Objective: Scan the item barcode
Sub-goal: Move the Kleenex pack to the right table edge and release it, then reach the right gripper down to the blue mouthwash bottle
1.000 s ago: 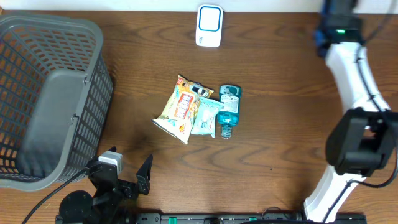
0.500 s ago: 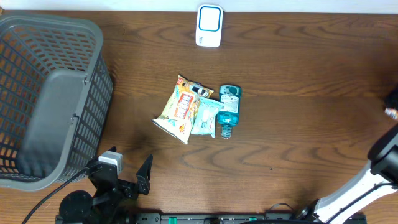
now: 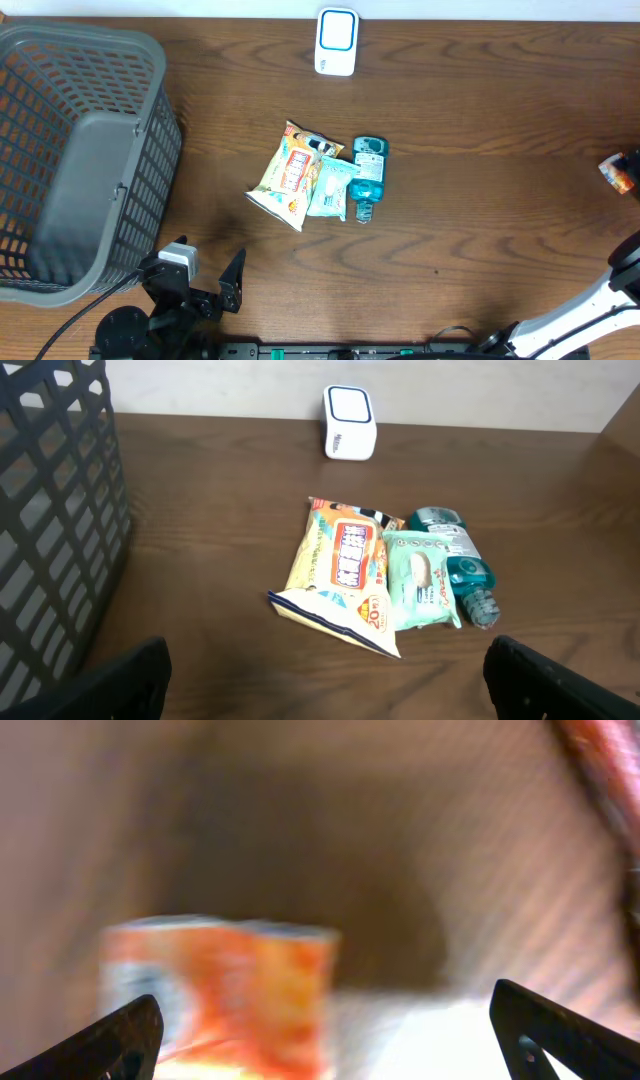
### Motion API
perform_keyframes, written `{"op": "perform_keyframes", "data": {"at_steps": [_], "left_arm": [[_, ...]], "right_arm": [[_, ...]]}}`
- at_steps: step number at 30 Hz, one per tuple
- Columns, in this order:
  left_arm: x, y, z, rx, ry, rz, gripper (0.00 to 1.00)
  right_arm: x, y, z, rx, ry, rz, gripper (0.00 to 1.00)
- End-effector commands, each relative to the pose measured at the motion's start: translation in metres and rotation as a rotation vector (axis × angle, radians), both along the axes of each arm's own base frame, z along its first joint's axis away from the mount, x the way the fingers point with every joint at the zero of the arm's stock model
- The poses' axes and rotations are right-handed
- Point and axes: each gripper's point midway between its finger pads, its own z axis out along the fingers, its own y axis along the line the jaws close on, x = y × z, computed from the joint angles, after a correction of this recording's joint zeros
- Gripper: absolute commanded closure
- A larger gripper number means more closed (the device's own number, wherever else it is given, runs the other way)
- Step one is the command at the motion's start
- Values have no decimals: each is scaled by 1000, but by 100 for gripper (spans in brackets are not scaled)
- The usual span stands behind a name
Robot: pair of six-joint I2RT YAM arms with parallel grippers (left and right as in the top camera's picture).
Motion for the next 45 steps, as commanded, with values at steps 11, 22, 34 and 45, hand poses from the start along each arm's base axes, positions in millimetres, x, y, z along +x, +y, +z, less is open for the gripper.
{"op": "perform_keyframes", "data": {"at_steps": [11, 22, 34, 45], "left_arm": [[-1, -2, 3, -5, -11, -8, 2], [-1, -2, 3, -5, -11, -9, 2], [-1, -2, 3, -5, -11, -9, 2], [-1, -2, 3, -5, -11, -9, 2]], "right_arm": [[63, 61, 206, -60, -515, 49, 1], [116, 305, 261, 511, -762, 775, 1], [98, 494, 215, 330, -522, 1259, 1], [43, 533, 126, -18, -18, 1292, 1]]}}
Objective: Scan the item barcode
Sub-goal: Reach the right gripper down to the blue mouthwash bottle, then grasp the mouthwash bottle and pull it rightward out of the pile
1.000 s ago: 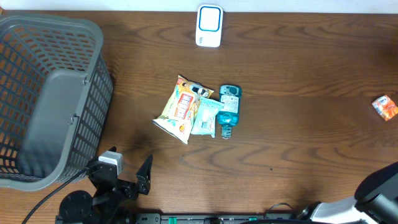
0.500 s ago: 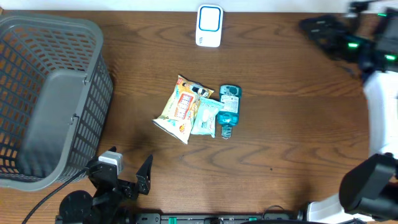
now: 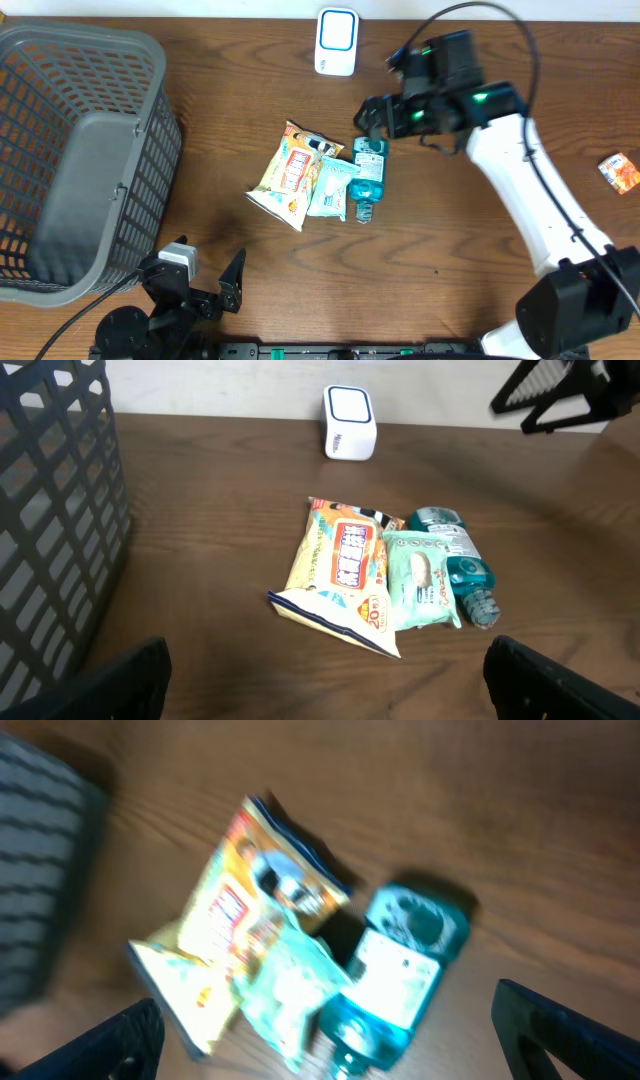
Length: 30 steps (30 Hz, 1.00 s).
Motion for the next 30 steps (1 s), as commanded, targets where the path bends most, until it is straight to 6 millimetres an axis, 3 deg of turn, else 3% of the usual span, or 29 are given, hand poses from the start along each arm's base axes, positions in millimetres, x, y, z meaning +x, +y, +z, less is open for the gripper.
{"op": "perform_keyframes", "data": {"at_steps": [1, 9, 13, 18, 24, 30], "left_arm": [[-1, -2, 3, -5, -11, -9, 2], [-1, -2, 3, -5, -11, -8, 2], [-1, -2, 3, -5, -11, -9, 2], [-1, -2, 3, -5, -11, -9, 2], [-1, -2, 3, -5, -11, -9, 2], [-1, -2, 3, -5, -11, -9, 2]], "right_arm": [[-2, -11, -33, -224, -2, -11, 1], [-30, 4, -91, -263, 155, 14, 1], [-41, 1, -119, -282, 226, 0, 1], [-49, 6, -133, -318, 246, 1, 1], [-44, -1, -147, -502, 171, -71, 1], [-54, 4, -161, -513, 218, -142, 1]]}}
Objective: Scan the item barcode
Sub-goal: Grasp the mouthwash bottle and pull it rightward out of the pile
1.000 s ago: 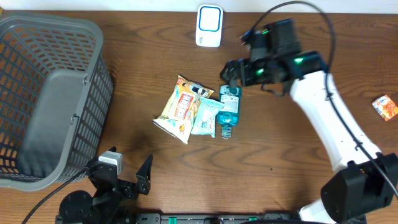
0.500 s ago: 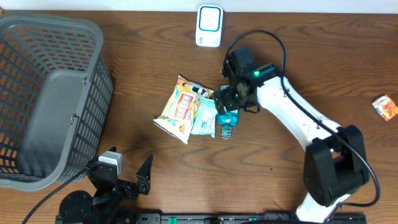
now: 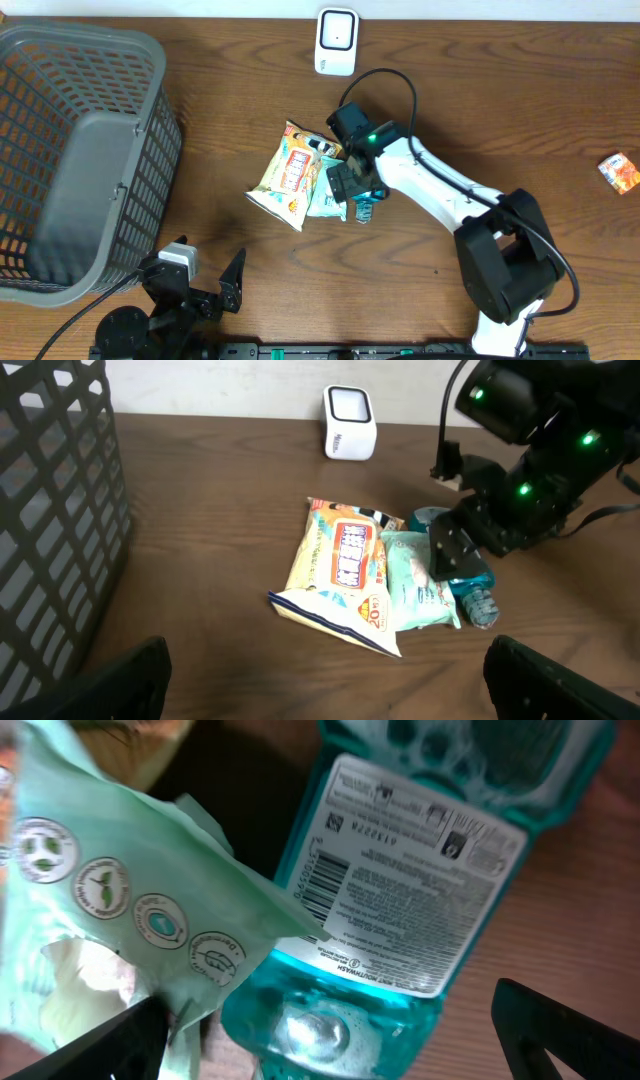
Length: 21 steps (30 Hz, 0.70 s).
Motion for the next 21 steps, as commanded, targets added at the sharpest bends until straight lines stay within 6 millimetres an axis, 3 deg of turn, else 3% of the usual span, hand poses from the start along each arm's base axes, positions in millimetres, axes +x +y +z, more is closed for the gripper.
{"op": "perform_keyframes", "data": {"at_steps": [1, 11, 15, 21], "left_arm": [[-1, -2, 3, -5, -11, -8, 2], [-1, -2, 3, -5, -11, -8, 2], [-1, -2, 3, -5, -11, -8, 2], [-1, -2, 3, -5, -11, -9, 2]], "right_arm": [[0, -12, -10, -60, -8, -105, 1], [-12, -24, 2, -86, 67, -125, 1], [-18, -24, 26, -20, 113, -147, 1], [-17, -10, 78, 250, 107, -161, 1]]}}
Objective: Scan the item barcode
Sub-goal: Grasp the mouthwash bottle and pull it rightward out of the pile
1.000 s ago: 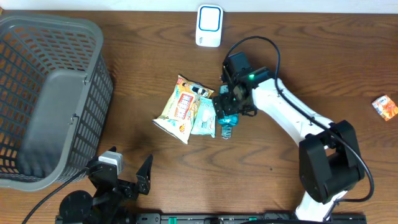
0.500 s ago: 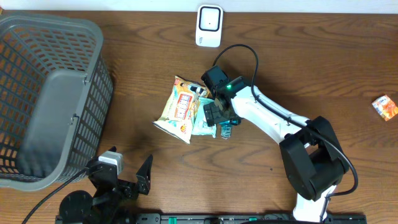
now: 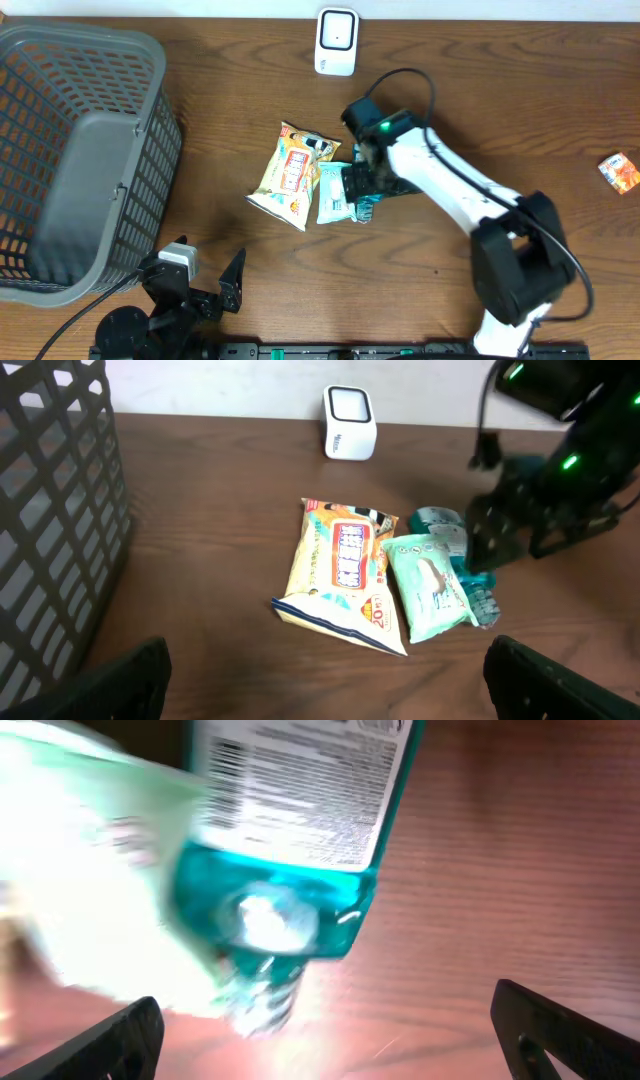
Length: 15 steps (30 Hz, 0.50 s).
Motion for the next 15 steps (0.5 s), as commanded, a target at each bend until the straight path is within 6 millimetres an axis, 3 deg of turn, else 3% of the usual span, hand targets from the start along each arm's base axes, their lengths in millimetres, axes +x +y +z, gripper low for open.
{"op": "perform_keyframes", "data": {"at_steps": [1, 5, 9, 11, 15], "left_arm": [[-1, -2, 3, -5, -11, -9, 2], [-1, -2, 3, -5, -11, -9, 2], [-1, -2, 3, -5, -11, -9, 2], [-1, -2, 3, -5, -11, -8, 2], [-1, -2, 3, -5, -11, -8, 2]], "right_arm": [[6, 13, 55, 225, -52, -31, 1], [9, 8, 79, 382, -74, -63, 1], [9, 21, 83, 641, -68, -22, 1], [8, 26, 75, 741, -71, 17, 1], [2, 23, 35, 755, -77, 13, 1]]}}
